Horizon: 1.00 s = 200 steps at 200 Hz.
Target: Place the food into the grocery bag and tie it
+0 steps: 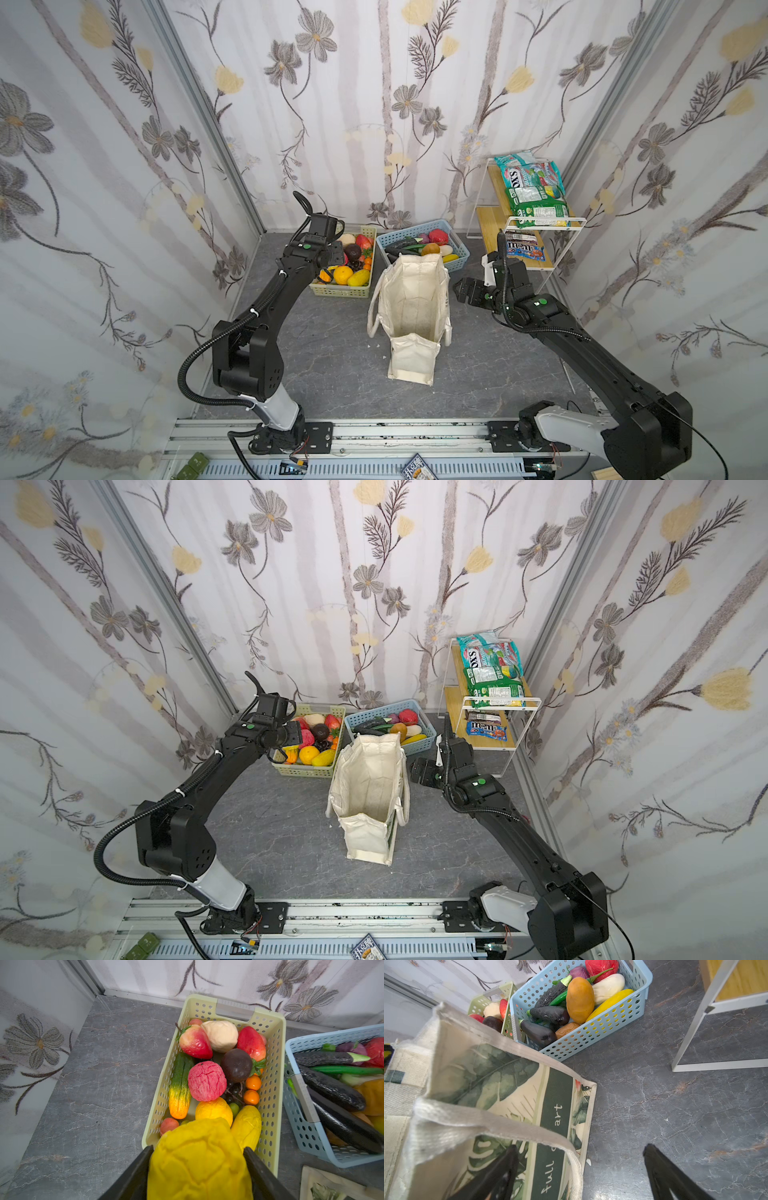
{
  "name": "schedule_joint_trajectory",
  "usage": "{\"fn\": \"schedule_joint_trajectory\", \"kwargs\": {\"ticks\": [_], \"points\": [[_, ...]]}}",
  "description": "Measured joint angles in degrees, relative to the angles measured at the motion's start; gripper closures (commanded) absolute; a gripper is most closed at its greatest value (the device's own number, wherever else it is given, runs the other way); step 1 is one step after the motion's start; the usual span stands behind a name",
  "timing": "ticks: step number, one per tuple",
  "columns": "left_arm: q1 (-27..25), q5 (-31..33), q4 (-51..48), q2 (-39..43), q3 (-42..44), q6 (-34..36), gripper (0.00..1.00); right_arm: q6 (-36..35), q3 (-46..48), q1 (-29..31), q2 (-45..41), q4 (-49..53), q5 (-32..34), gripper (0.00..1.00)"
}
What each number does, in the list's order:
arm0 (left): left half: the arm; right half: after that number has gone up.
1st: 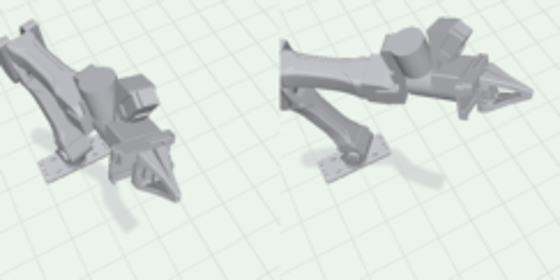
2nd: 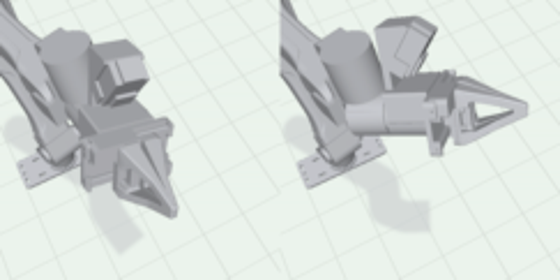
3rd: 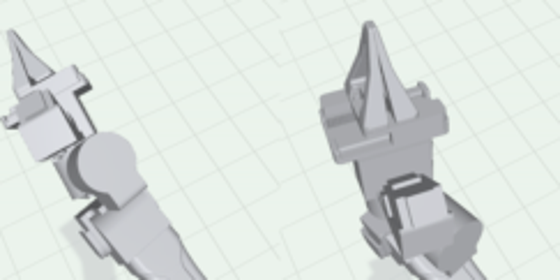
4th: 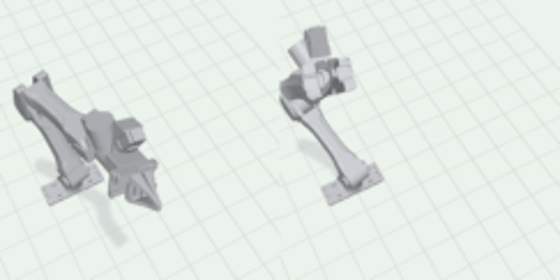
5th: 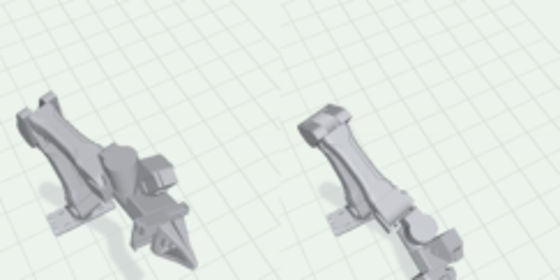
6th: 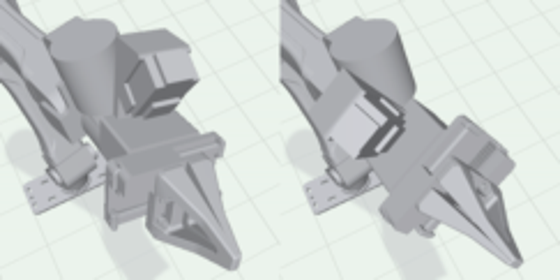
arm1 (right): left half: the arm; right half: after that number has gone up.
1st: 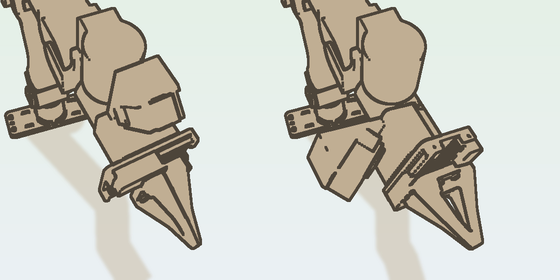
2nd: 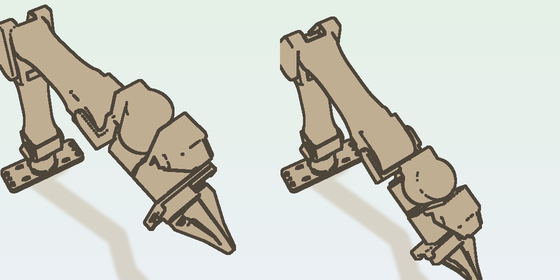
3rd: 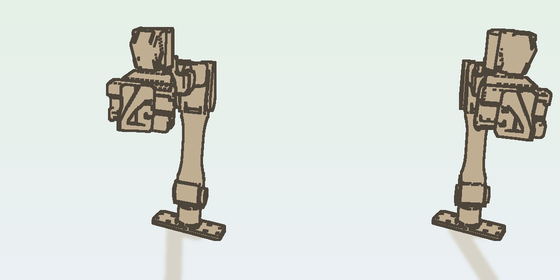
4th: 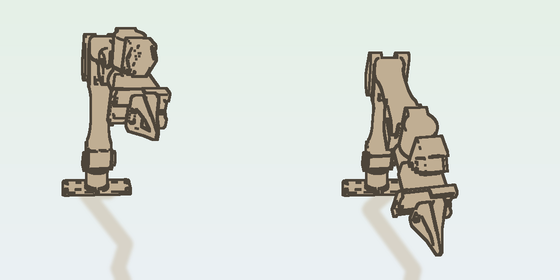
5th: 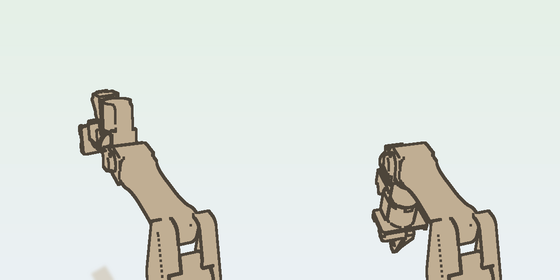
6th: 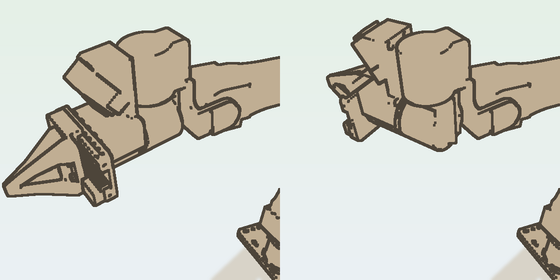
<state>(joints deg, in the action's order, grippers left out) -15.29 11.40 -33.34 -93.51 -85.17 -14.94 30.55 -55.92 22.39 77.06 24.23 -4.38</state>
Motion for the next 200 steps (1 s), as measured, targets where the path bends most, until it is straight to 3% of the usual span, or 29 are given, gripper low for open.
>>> {"fn": "schedule_joint_trajectory", "kwargs": {"ticks": [200], "points": [[-10.69,-6.88,-5.27,10.75,-3.58,-5.97,0.34,-0.63,5.05,-4.81,-2.84,-0.55,0.0,0.06]]}}
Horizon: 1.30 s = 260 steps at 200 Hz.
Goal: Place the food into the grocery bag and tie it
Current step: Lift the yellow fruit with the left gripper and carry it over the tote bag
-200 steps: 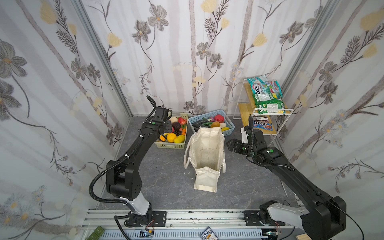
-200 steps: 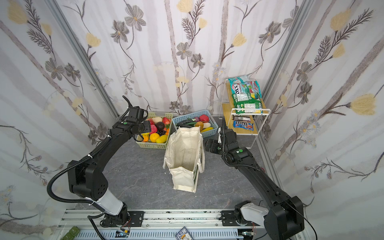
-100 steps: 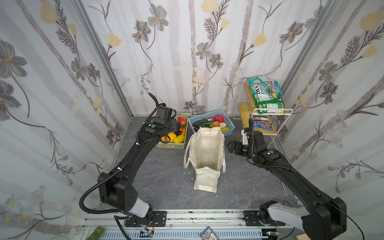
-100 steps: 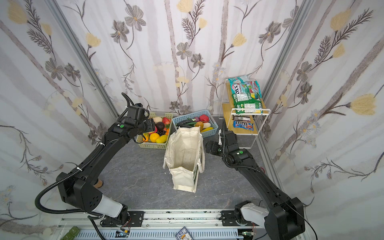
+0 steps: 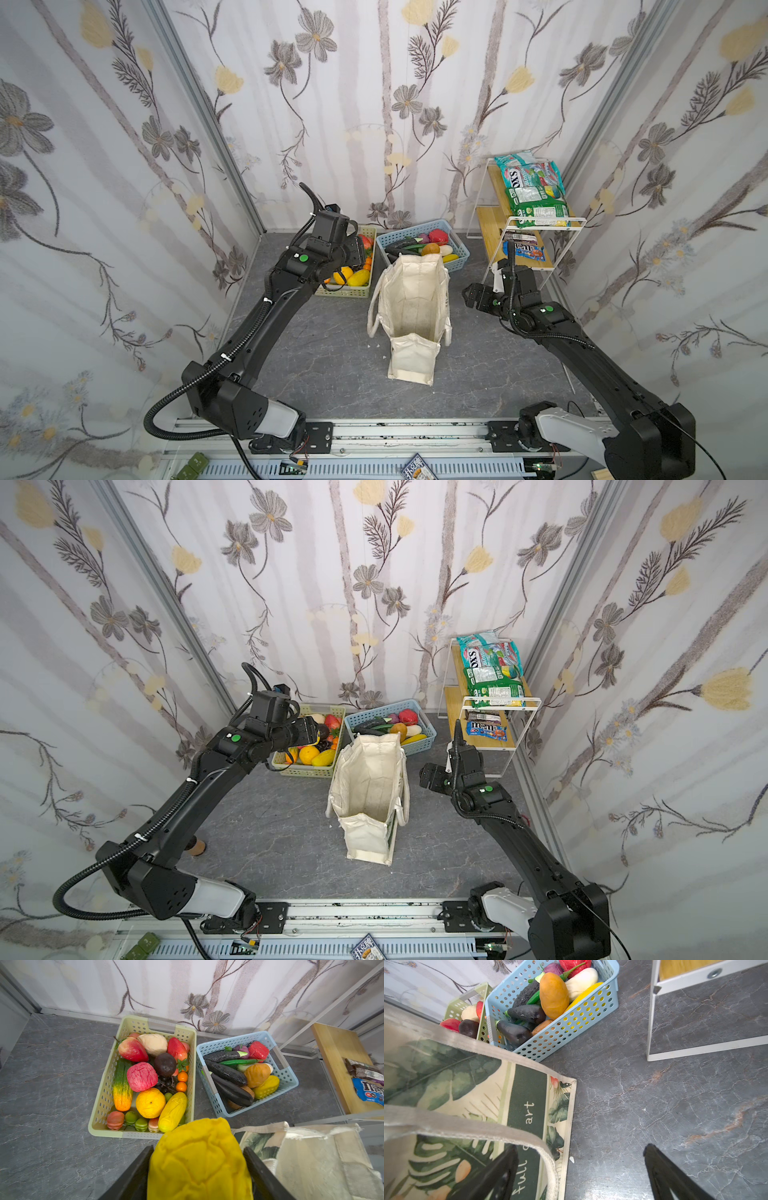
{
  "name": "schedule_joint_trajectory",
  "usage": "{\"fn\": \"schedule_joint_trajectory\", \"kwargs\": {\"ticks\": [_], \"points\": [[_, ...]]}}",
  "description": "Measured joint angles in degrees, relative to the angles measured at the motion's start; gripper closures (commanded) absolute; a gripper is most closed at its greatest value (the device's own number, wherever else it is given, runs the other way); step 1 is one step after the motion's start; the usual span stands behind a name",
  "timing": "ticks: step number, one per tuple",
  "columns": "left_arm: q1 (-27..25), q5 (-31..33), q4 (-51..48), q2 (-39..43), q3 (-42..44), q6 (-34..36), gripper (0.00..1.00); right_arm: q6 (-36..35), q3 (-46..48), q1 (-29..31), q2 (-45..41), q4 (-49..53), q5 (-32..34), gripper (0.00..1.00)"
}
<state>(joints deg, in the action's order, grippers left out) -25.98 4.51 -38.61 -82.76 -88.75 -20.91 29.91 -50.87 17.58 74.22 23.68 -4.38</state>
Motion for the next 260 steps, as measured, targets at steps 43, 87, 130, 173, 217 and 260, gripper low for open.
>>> {"fn": "schedule_joint_trajectory", "kwargs": {"ticks": [43,87,130,173,217,260], "points": [[-3.26,-1.16,-0.52,0.42,-0.94,-1.2,0.34,-0.42,0.09,-0.5,0.81,-0.07,-0.2,0.06],[-5.4,-1.73,-0.66,0.52,-1.16,-2.95,0.34,-0.48,0.22,-0.79,1.62,-0.07,-0.22,0.06],[-8.81,-4.0,-0.61,0.0,-1.22,-4.72,0.34,-0.63,0.22,-1.05,2.12,-0.09,-0.22,0.06],[-12.31,-5.29,-0.42,-1.62,-1.22,-5.68,0.34,-1.03,0.13,-1.33,2.49,-0.09,-0.22,0.06],[-15.45,-5.88,1.2,-3.56,-1.27,-6.27,0.34,-1.05,0.09,-1.6,2.82,-0.15,-0.22,0.06],[-18.53,-7.34,1.55,-5.84,-1.86,-6.05,0.34,-1.07,0.0,-2.25,1.81,-0.15,-1.16,0.06]]}}
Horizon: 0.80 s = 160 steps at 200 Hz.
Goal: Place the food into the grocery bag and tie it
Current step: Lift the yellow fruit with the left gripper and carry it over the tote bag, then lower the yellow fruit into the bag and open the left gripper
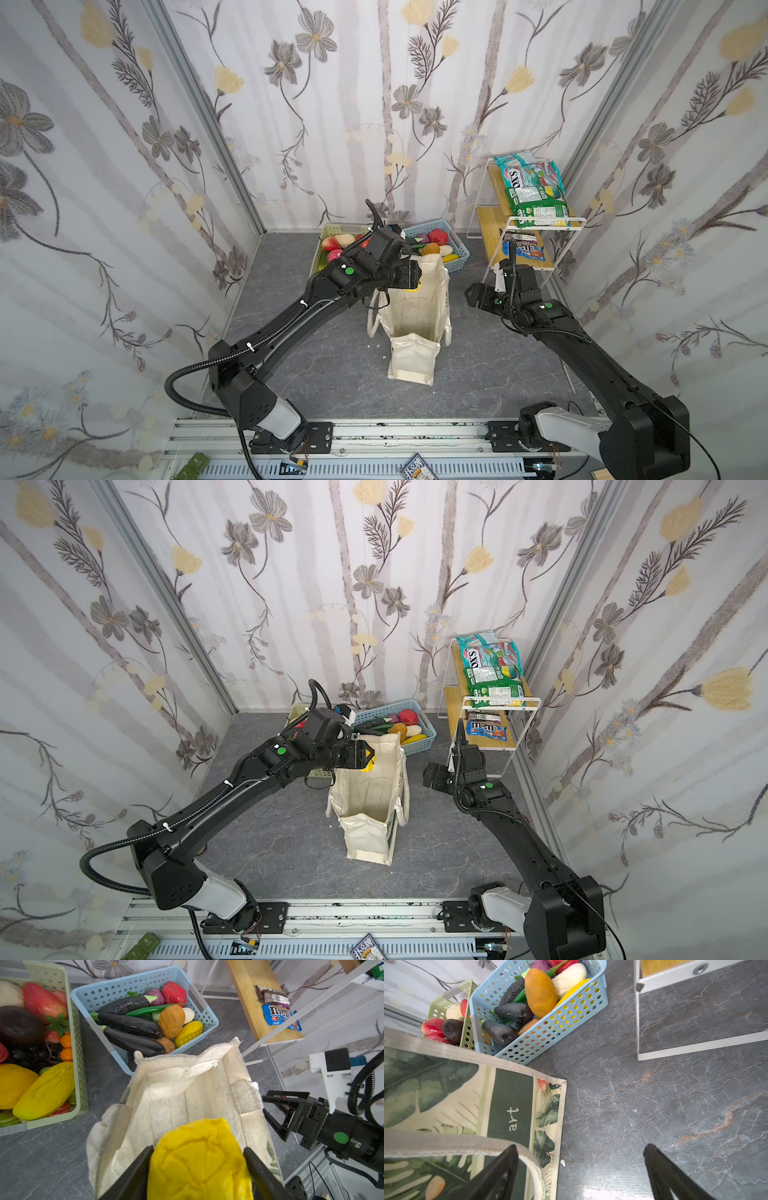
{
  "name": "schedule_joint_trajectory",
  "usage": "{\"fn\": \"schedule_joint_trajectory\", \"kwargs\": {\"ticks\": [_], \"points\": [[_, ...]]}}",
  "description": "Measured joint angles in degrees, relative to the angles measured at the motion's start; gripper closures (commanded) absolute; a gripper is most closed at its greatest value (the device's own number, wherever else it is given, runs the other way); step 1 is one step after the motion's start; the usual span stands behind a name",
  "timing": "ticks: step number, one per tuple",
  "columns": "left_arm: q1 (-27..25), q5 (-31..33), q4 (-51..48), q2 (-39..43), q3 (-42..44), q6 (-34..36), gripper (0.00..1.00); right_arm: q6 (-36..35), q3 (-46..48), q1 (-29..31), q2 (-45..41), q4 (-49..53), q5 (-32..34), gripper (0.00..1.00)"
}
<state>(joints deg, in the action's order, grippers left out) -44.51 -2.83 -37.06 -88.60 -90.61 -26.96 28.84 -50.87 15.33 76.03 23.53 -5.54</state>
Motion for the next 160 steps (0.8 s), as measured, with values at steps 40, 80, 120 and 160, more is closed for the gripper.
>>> {"fn": "schedule_joint_trajectory", "kwargs": {"ticks": [40,80,120,160], "points": [[-3.67,-0.22,0.0,-3.13,-0.55,1.2,0.34,-0.22,-0.31,-0.63,-0.46,-0.13,-0.28,0.06],[-5.75,0.26,-0.22,-6.38,-0.17,1.55,0.34,-0.44,-1.42,-0.94,-1.38,-0.09,-1.62,0.06],[-5.79,1.03,-0.09,-9.77,1.05,1.73,0.34,-0.87,-2.34,-1.4,-1.99,0.15,-1.81,0.06],[-6.01,1.6,-0.02,-12.92,1.64,2.19,0.34,-1.09,-2.34,-1.42,-2.19,0.42,-2.01,0.06]]}}
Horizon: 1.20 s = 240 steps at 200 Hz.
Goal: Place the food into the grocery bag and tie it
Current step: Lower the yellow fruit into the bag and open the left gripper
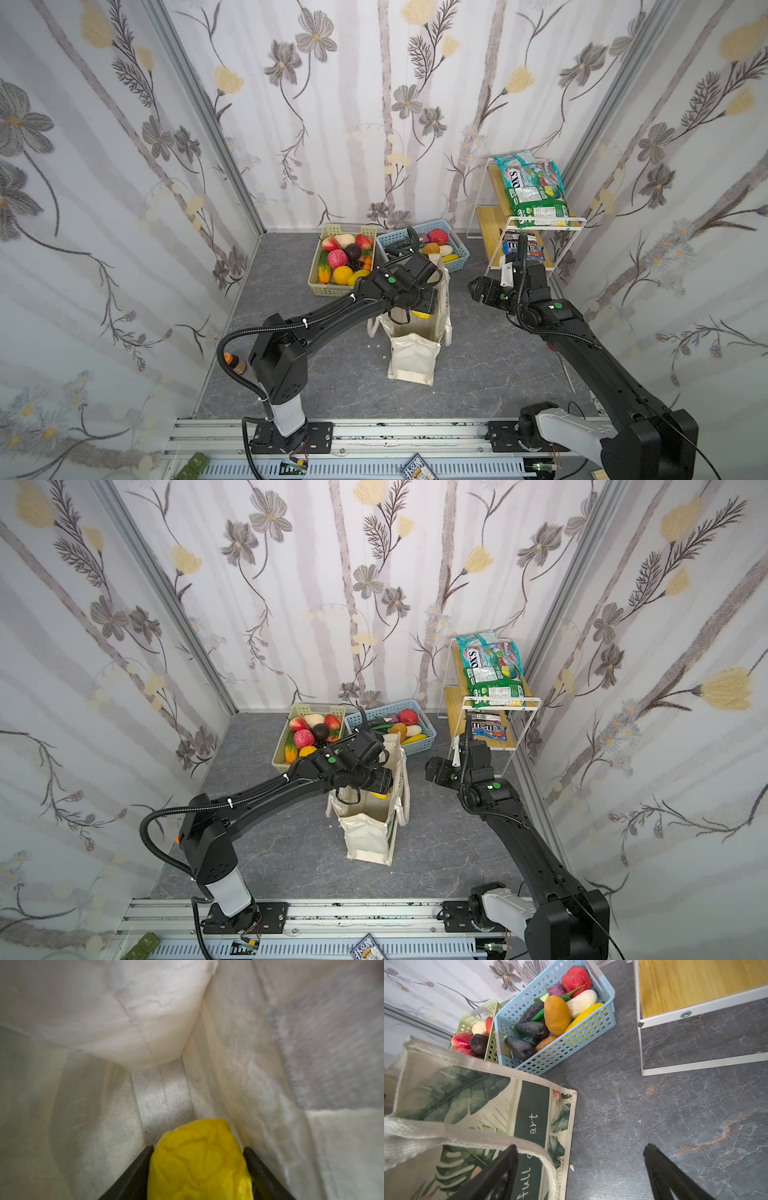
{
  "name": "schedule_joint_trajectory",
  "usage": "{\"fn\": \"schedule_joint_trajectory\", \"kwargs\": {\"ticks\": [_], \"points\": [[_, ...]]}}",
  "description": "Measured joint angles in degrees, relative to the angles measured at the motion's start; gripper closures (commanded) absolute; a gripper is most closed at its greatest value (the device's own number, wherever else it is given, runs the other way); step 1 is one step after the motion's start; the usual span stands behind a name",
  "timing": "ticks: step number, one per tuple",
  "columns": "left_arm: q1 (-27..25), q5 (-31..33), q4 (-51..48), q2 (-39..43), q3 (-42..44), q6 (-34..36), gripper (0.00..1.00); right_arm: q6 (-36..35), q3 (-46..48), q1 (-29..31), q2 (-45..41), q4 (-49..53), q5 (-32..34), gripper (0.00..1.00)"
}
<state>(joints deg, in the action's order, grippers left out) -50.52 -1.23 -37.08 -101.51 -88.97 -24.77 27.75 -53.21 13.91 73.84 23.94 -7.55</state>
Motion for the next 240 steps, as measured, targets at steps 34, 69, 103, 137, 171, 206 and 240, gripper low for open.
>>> {"fn": "schedule_joint_trajectory", "kwargs": {"ticks": [34,69,103,137,171,206,240], "points": [[-0.15,0.7,0.07,-2.93,0.07,0.2,0.34,-0.39,0.0,0.0,-0.24,0.94,-0.02,0.06],[-0.22,1.25,-0.04,-6.43,0.07,0.2,0.34,-0.42,0.0,-0.11,-0.28,1.38,-0.07,0.06],[-0.22,1.49,-0.02,-9.29,0.07,0.17,0.34,-1.33,-0.04,-0.11,-1.4,1.6,-2.67,0.06],[-0.24,1.66,-0.22,-11.65,-0.44,0.17,0.34,-3.13,-0.81,0.0,-7.34,1.77,-9.25,0.06],[0.35,1.18,-0.81,-14.19,-1.88,0.07,0.34,-5.09,-2.71,2.38,-10.38,2.89,-15.19,0.06],[1.53,-0.74,-0.37,-15.89,-1.99,-1.55,0.34,-7.76,-5.09,5.22,-11.5,6.4,-17.51,0.06],[1.62,-3.56,-0.13,-17.81,-2.73,-2.38,0.33,-9.9,-5.86,6.4,-11.93,8.85,-18.12,0.07]]}}
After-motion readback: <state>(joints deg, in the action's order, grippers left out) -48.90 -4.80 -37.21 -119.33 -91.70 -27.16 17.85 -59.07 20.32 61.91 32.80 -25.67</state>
